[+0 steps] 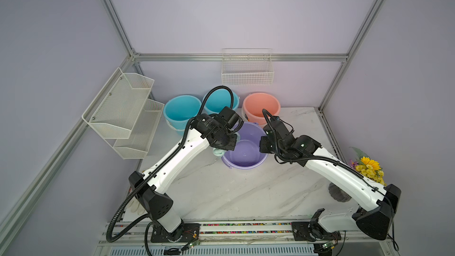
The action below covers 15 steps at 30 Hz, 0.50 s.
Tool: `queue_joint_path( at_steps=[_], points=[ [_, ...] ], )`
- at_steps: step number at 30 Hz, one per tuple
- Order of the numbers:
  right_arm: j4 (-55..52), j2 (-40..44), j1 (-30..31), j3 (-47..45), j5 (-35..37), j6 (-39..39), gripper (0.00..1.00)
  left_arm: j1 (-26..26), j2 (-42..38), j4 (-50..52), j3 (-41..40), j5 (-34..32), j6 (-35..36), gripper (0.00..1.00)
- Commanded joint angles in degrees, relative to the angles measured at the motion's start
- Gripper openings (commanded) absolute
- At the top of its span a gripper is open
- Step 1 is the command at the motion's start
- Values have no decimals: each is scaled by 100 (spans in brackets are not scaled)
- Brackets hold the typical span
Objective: Wipe the inside of the bucket with a cloth
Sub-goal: Wipe the dirt from the inside of the bucket.
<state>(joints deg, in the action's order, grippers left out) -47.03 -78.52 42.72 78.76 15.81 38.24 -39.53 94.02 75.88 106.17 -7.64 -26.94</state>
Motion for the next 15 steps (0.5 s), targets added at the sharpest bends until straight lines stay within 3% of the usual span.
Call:
queue_joint_path(
  at_steps=[1, 6, 15],
  points=[
    [521, 153, 27, 126, -415, 192, 0, 241, 114, -392, 227, -489, -258, 0],
    [687, 144, 28, -24, -587, 269, 0, 297, 68, -1046, 244, -179, -324, 0],
    [809, 83, 30, -19, -695, 274, 0, 297, 462, -1800, 446, 1680, -204, 0]
  ],
)
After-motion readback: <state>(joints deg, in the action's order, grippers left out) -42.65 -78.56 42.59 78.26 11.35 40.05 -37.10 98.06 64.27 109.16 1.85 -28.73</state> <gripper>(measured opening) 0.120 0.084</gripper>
